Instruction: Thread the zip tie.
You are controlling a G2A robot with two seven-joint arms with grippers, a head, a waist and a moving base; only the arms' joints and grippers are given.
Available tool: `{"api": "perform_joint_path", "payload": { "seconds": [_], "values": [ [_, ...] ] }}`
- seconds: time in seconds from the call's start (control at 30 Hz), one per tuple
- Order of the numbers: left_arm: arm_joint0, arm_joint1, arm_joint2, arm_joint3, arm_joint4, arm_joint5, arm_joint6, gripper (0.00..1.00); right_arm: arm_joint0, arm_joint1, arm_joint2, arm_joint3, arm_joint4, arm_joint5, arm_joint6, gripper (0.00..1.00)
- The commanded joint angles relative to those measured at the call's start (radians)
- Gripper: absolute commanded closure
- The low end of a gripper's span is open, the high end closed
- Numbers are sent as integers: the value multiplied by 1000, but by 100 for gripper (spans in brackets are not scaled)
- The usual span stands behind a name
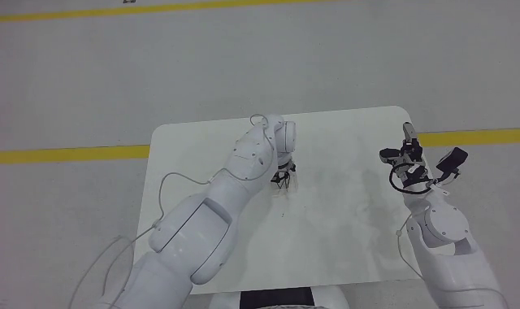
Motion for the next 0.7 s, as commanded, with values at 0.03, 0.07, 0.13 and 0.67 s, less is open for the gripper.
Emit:
{"api": "perform_joint_path", "payload": {
  "seconds": [0.03,0.07,0.13,0.67],
  "values": [
    [-2,-2,2,2,-6,0,8,82,0,0,0,0,0,0,0,0],
    [-3,-3,3,4,-7,0,9,82,0,0,0,0,0,0,0,0],
    [-3,-4,5,6,-10,0,11,83,0,0,0,0,0,0,0,0],
    [-19,-20,26,49,-33,0,28,83,0,0,0,0,0,0,0,0]
  ]
}}
